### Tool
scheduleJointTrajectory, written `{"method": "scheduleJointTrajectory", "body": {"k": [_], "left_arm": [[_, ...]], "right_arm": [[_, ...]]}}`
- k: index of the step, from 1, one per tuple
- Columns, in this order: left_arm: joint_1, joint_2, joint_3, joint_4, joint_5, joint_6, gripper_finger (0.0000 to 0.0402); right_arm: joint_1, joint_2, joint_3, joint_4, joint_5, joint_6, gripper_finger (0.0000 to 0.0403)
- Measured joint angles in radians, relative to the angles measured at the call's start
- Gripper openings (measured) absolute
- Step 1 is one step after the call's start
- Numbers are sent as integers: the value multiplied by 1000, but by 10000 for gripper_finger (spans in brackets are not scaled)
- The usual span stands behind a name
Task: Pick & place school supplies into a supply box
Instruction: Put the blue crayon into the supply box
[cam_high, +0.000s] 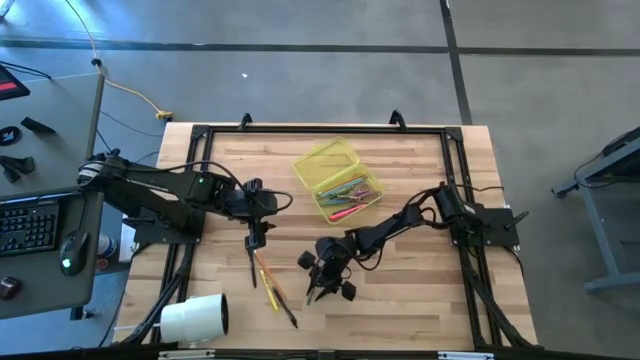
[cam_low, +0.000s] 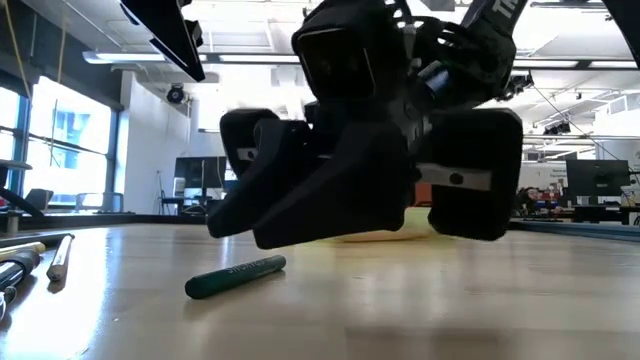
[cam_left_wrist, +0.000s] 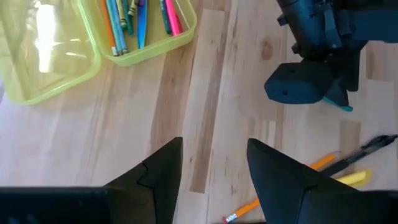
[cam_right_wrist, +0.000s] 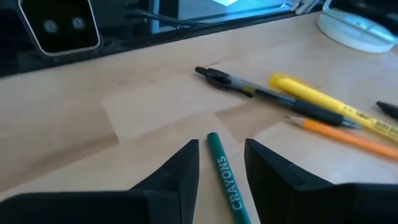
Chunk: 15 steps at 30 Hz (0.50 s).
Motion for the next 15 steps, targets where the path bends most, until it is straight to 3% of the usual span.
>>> {"method": "scheduleJointTrajectory", "body": {"k": [15], "left_arm": [[0,0,0,0,-4,0,214]], "right_arm": [[-16,1,1,-57,26,-48,112]]}}
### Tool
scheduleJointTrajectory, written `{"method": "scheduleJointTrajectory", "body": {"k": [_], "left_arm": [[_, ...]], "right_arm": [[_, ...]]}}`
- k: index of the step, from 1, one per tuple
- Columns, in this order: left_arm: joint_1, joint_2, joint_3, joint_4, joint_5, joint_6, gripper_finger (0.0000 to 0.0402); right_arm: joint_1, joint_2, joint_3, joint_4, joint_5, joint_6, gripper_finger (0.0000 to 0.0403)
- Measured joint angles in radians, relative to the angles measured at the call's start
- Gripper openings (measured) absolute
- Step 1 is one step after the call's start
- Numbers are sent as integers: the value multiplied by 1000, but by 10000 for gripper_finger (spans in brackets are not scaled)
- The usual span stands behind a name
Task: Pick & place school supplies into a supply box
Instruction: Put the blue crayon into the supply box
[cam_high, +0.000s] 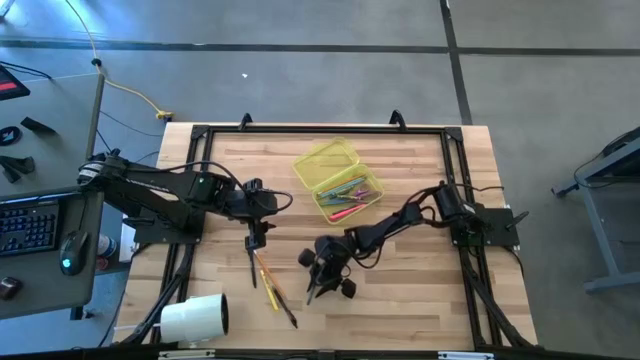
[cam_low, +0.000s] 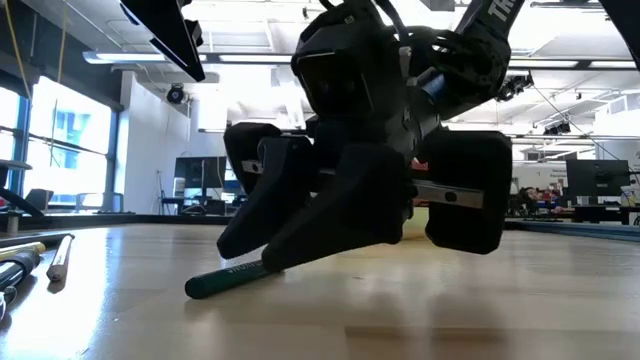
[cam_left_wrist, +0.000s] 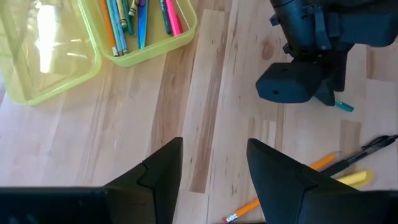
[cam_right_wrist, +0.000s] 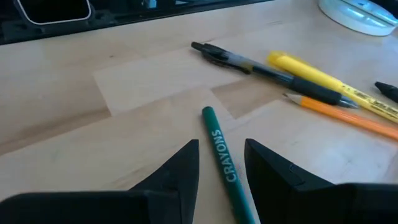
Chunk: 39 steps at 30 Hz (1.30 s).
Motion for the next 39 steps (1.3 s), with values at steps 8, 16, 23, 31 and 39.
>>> {"method": "scheduleJointTrajectory", "body": {"k": [8,16,23,31,39], "left_arm": [[0,0,0,-1,-1,0,214],[0,0,1,-14,-2,0,214],[0,0,1,-23,-2,0,214],[0,0,1,-20,-2,0,214],[0,0,1,-51,23,5,214]], "right_arm": [[-17,34,3,8,-11,6,112],[-17,68,3,17,-11,6,87],[-22,62,3,8,-12,11,14],[-42,-79,-3,-86,81,-113,8],[-123,-339,-1,-479,279,-95,6]]}}
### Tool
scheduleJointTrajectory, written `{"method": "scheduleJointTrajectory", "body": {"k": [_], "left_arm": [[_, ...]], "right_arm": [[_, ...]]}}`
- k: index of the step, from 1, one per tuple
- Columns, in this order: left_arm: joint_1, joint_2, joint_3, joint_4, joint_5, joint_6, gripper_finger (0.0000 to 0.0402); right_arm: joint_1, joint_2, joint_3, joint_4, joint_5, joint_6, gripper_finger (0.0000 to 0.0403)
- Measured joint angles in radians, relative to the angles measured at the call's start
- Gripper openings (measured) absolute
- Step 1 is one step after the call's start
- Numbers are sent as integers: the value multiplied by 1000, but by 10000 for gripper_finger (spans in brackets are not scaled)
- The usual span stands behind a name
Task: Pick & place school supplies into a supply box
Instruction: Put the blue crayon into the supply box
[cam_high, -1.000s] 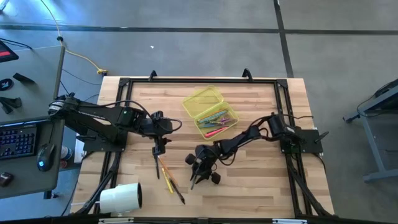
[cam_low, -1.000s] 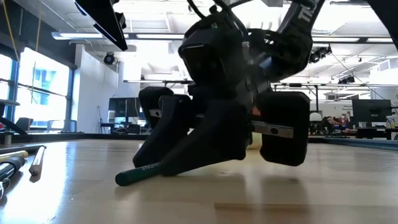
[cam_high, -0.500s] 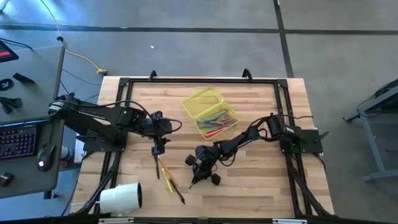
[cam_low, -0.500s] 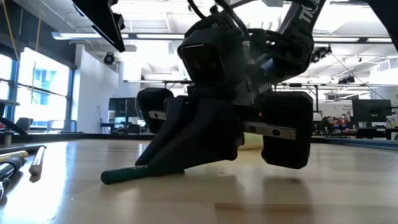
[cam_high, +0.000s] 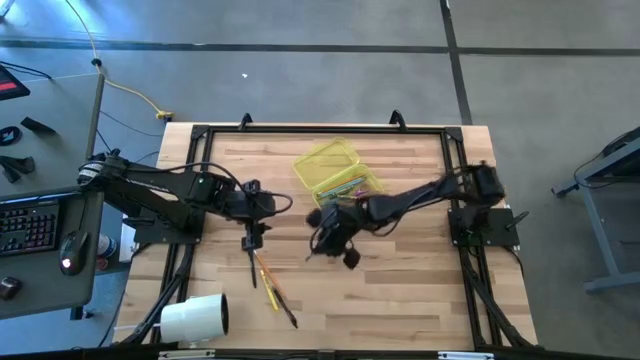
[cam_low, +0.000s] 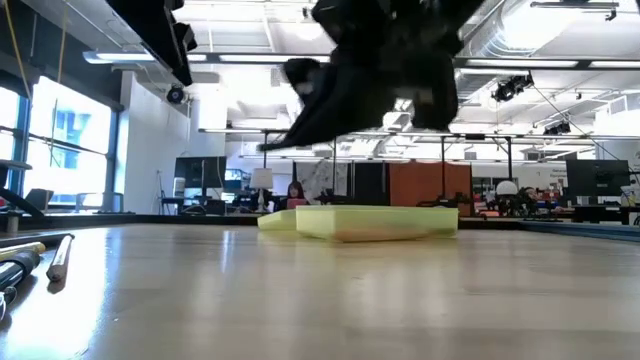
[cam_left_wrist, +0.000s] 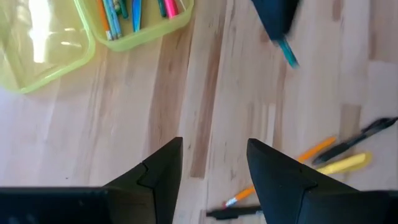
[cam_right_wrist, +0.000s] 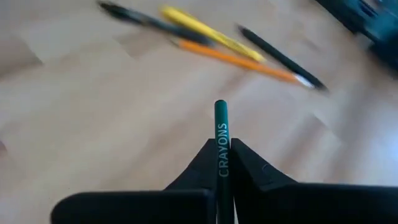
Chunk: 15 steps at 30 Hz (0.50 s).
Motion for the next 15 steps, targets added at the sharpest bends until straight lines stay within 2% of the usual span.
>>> {"method": "scheduleJointTrajectory", "body": {"k": [4,6,11,15], "left_arm": [[0,0,0,-46,-5,-2,214],[0,0,0,-49,-5,-38,214],[0,0,0,-59,46,-151,214],[0,6,0,-143,70,-151,214]], "right_arm": [[-65,-85,0,-152,199,0,13],[-116,-95,-22,-163,238,12,13],[-260,-87,-159,18,93,34,5],[-317,-86,-284,237,80,100,16]]}}
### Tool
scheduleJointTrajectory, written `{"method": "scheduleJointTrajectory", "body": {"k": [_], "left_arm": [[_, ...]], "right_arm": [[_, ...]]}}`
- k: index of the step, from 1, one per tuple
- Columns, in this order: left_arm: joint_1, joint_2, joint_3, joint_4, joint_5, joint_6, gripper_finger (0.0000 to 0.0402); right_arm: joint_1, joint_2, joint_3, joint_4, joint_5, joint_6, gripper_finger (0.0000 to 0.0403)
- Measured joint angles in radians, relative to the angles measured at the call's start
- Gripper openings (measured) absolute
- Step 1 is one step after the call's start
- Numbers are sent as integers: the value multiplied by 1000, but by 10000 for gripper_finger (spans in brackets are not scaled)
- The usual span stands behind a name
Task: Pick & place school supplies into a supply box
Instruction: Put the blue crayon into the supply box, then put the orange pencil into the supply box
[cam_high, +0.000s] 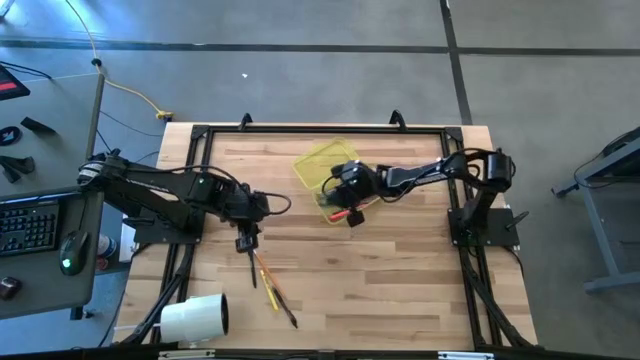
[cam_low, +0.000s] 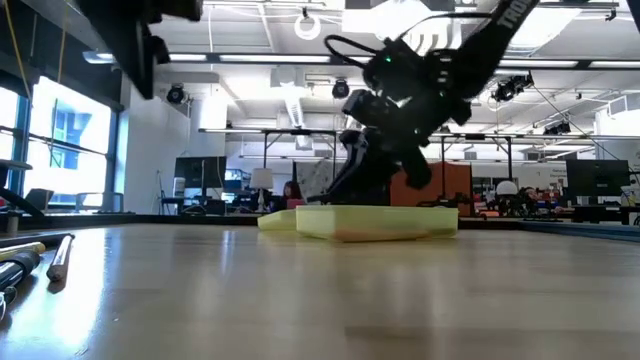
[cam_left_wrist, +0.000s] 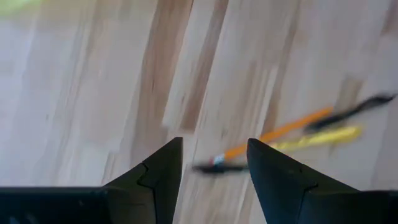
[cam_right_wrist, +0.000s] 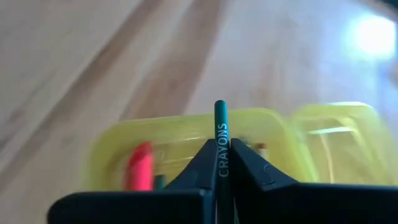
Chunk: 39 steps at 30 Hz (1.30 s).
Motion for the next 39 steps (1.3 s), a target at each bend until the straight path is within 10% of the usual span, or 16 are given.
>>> {"method": "scheduleJointTrajectory", "body": {"k": [17,25,39], "left_arm": [[0,85,-187,-27,110,-52,214],[0,149,-218,161,147,209,214],[-40,370,-225,80,200,462,214]], "right_arm": [[21,-1,-165,318,97,37,112],[103,-4,-165,559,86,76,113],[197,-4,-164,472,99,68,114]]}}
